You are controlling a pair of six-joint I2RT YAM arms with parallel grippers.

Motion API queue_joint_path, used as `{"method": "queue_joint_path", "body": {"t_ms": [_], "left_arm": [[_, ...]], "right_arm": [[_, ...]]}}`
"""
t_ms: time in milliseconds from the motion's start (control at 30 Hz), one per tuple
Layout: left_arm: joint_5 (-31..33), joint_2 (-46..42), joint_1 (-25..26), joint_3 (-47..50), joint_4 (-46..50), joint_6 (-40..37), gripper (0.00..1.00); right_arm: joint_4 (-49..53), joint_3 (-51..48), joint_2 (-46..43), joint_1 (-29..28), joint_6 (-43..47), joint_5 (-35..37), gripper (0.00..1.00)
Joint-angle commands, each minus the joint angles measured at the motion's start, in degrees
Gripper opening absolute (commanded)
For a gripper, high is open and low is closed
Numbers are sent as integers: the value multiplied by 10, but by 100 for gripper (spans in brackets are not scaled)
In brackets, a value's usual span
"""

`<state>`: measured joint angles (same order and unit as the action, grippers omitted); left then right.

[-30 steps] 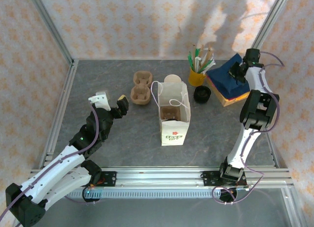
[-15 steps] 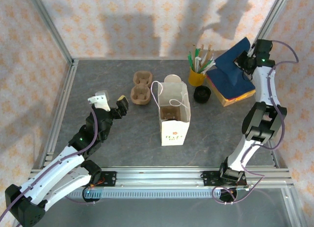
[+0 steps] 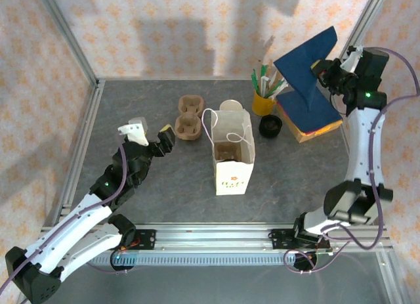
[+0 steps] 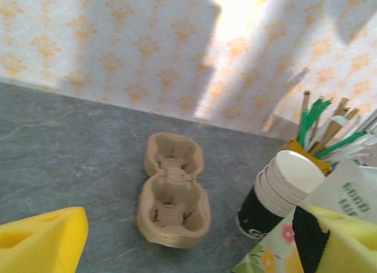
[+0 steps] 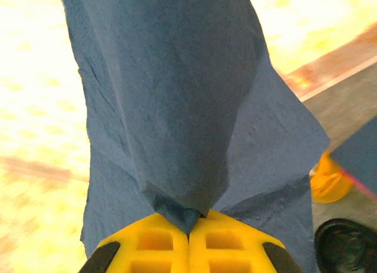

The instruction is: Pack the takeout coffee

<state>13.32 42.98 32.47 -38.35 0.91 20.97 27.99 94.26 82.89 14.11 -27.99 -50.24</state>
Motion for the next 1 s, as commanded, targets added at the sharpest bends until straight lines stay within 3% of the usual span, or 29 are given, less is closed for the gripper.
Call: {"method": "queue_joint_path", "body": {"t_ms": [0, 133, 533, 967], "left_arm": [[-76, 9, -4, -38, 9, 16, 93], [-158, 30, -4, -65, 6, 29, 93], [-368, 99, -3, -88, -83, 86, 91], [-402, 156, 18, -92, -126, 95, 88]], "right_arm": [[-52, -14, -46, -45, -71, -105, 0], [-48, -34, -88, -113, -99, -118, 0], [-12, -159, -192, -304, -133, -4, 0], [-7, -213, -180, -431, -140, 122, 0]]}}
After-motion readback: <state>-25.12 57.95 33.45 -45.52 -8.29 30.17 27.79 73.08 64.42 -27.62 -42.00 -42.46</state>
